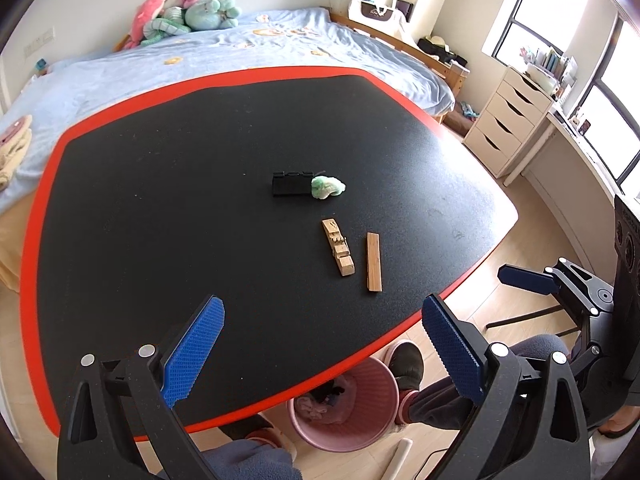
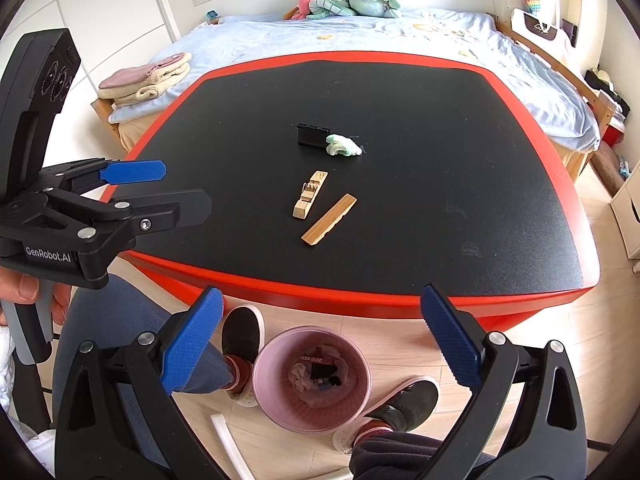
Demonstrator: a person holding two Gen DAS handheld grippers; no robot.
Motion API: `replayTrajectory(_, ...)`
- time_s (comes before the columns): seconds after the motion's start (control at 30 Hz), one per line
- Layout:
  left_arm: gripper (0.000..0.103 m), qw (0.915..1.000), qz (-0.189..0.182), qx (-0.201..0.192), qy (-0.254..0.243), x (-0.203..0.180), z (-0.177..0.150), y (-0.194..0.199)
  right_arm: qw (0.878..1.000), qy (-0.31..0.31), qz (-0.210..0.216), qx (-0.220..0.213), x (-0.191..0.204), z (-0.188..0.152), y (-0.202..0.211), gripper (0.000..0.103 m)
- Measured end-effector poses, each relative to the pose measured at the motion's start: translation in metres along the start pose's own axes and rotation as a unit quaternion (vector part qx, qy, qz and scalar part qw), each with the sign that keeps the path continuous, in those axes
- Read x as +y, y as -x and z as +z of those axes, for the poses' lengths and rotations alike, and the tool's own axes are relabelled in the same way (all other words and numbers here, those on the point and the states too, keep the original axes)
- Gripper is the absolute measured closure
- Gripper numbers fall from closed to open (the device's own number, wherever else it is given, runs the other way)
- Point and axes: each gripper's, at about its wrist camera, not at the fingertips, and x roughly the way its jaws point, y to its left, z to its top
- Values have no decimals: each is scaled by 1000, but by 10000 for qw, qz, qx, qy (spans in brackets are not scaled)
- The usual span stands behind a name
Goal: Collect trash
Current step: 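Move both open tools over the table toward the wooden pieces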
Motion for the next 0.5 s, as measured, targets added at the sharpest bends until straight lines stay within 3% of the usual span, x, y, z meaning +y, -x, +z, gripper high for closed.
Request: replayTrajectory(0.5,8,9991,172,393,37,7,24,-61,9998,2,-92,203,-13,11,-39,6)
